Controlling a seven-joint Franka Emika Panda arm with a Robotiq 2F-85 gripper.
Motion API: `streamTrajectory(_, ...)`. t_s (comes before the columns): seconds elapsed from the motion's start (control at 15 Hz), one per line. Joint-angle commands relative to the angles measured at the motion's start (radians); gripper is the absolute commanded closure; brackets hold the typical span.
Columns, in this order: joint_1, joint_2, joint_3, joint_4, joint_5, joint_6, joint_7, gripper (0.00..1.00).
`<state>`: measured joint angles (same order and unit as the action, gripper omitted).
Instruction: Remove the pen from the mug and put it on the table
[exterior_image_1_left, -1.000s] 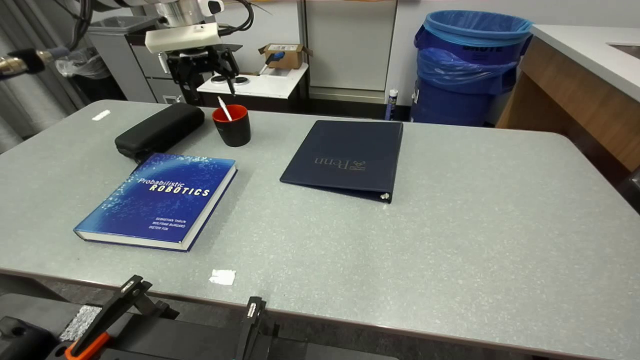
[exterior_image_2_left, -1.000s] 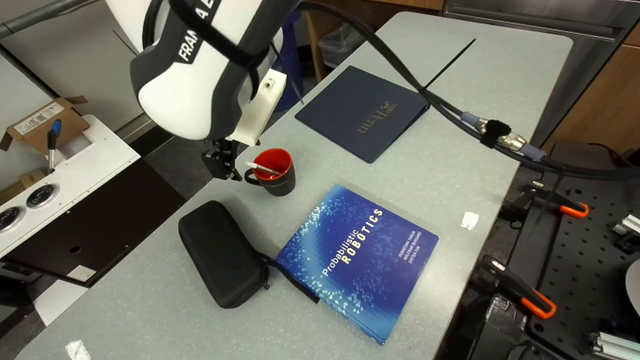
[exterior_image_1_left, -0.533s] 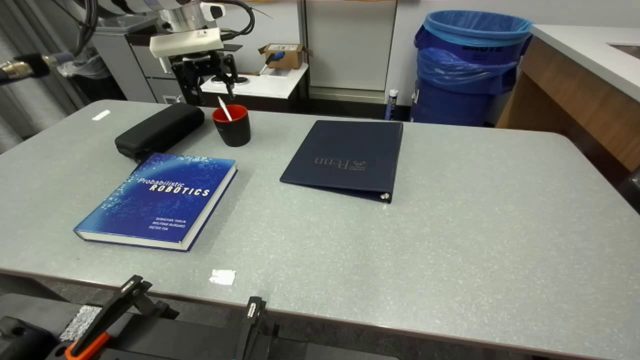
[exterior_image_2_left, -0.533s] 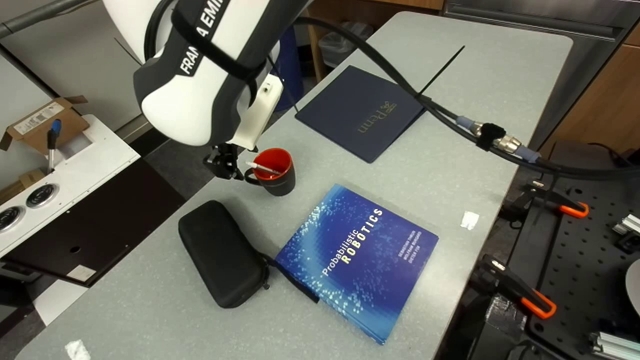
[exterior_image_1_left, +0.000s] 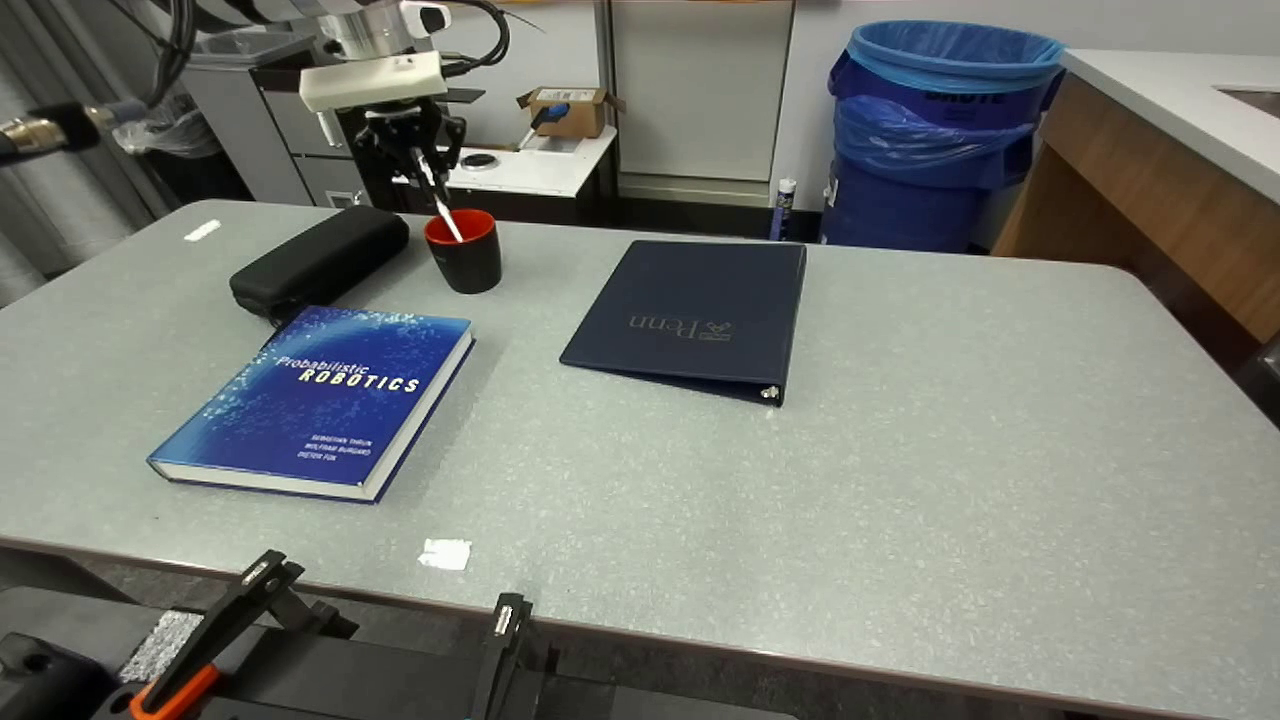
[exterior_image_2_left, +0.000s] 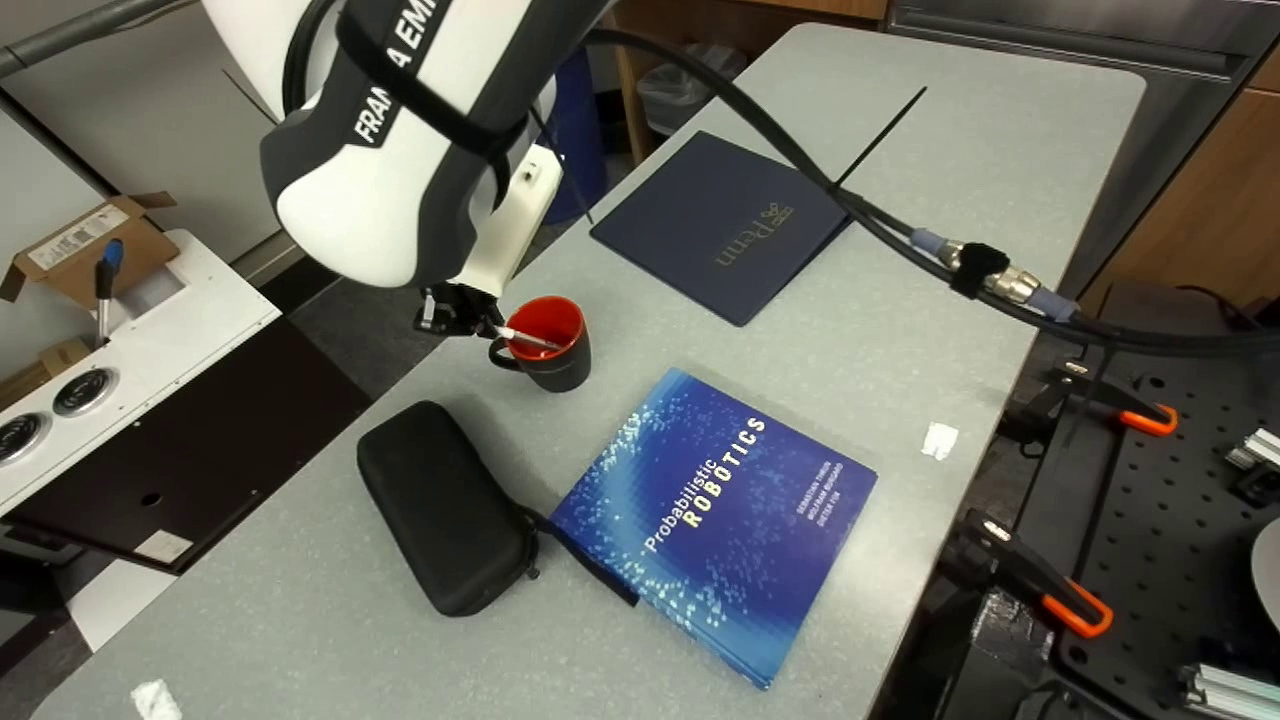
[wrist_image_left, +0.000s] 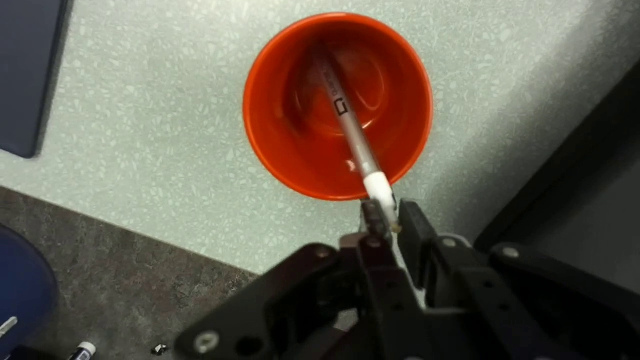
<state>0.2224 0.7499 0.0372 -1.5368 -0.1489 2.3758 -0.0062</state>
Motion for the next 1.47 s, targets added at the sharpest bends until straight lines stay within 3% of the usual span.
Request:
streamTrajectory(0.0,0.008,0.017,-0.013,0.037,-0.029,-0.008,0.012,1.0)
streamTrajectory(0.47,-0.013,-0.179,-0.025,-0.13,-0.029,0.033,0.017,0.99)
streamTrajectory(0.8,-0.111,-0.304,0.023,-0.184,0.079,-0.053,-0.069,0.99)
streamTrajectory(1.13,-0.126,-0.153,0.003,-0.076,0.063,-0.263,-0.059,0.99)
streamTrajectory(1.4,-0.083,0.006,-0.016,0.005,0.025,-0.291,0.015,0.99)
